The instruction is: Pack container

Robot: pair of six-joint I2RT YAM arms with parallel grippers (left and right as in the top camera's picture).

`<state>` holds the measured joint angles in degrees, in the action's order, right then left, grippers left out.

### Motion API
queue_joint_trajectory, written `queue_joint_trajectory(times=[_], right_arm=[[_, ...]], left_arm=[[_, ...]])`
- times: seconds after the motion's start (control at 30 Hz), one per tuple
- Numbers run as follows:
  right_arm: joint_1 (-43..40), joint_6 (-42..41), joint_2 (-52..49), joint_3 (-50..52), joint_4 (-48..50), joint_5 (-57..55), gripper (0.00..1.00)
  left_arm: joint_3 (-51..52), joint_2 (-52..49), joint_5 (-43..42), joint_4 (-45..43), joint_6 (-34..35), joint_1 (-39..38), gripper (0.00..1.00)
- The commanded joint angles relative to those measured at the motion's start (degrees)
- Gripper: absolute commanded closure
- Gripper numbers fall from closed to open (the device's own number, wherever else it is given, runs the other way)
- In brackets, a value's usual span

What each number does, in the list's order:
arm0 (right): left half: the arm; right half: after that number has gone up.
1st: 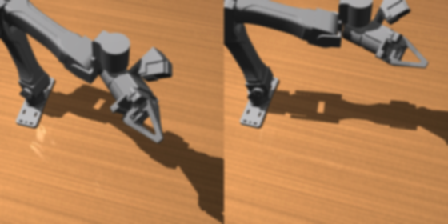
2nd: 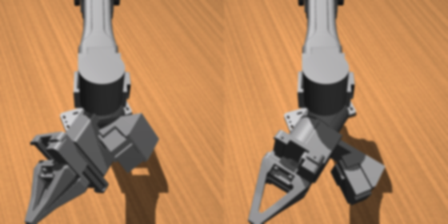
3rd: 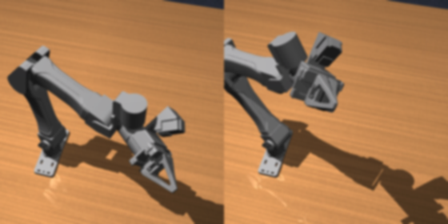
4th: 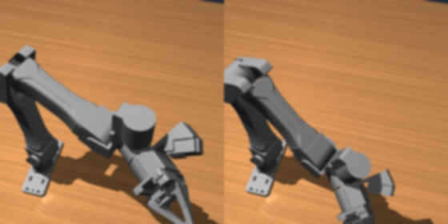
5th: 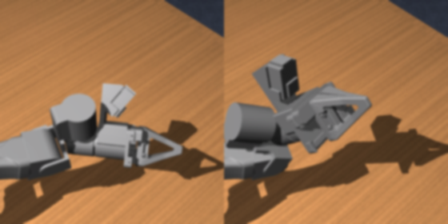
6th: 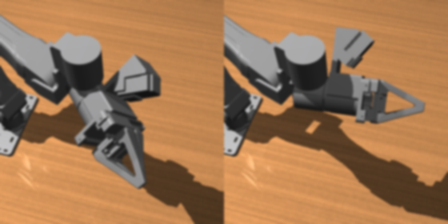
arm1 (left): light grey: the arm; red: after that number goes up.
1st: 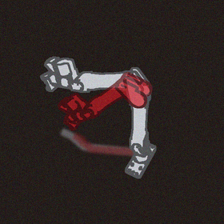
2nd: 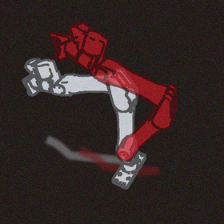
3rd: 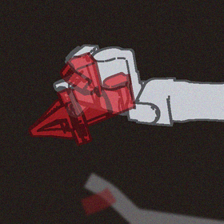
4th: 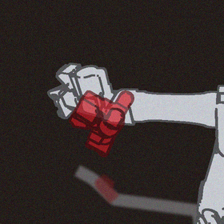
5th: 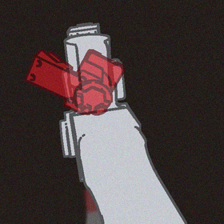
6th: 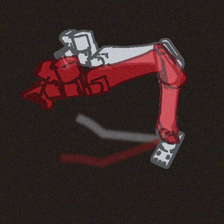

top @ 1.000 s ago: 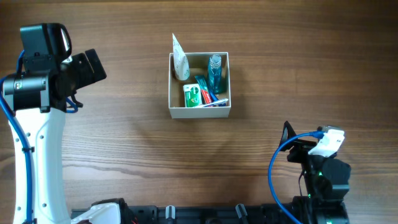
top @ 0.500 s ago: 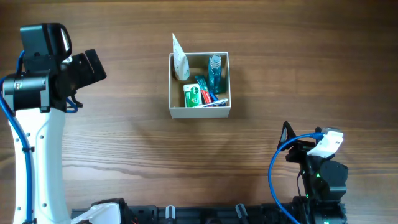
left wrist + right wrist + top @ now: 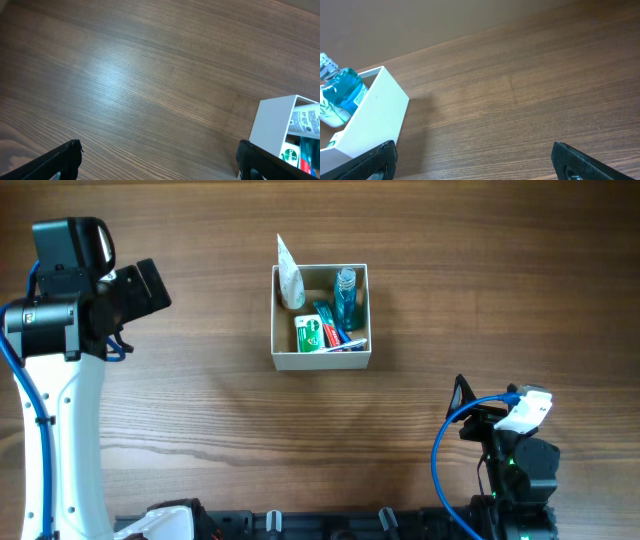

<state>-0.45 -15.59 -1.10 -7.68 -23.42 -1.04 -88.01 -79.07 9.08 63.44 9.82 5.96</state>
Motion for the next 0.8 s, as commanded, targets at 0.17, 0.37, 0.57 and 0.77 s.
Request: queue_joint_trajectory(times=[0.17,0.37,0.57,0.77], right_arm=[[-0.33,-1.03,0.83,-0.07,0.31,0.72,0.0],[-0.33,-1.03,0.83,-0.07,0.31,0.72,0.0],[-0.33,-1.03,0.83,-0.07,0.31,0.7,0.0],[-0.33,-1.03,0.83,-0.07,0.31,0.7,0.0]], left_arm=[[0.04,12.04,0.63,1.75,0.9,-5.09,0.0],[1.51,25.83,1.73,3.52,0.98,-9.01,0.0],[17.05,39.28,0.76,-4.87,0.66,-7.85,0.0],[39.32,49.86,-7.04,-18.14,0.48,-6.93,0.0]])
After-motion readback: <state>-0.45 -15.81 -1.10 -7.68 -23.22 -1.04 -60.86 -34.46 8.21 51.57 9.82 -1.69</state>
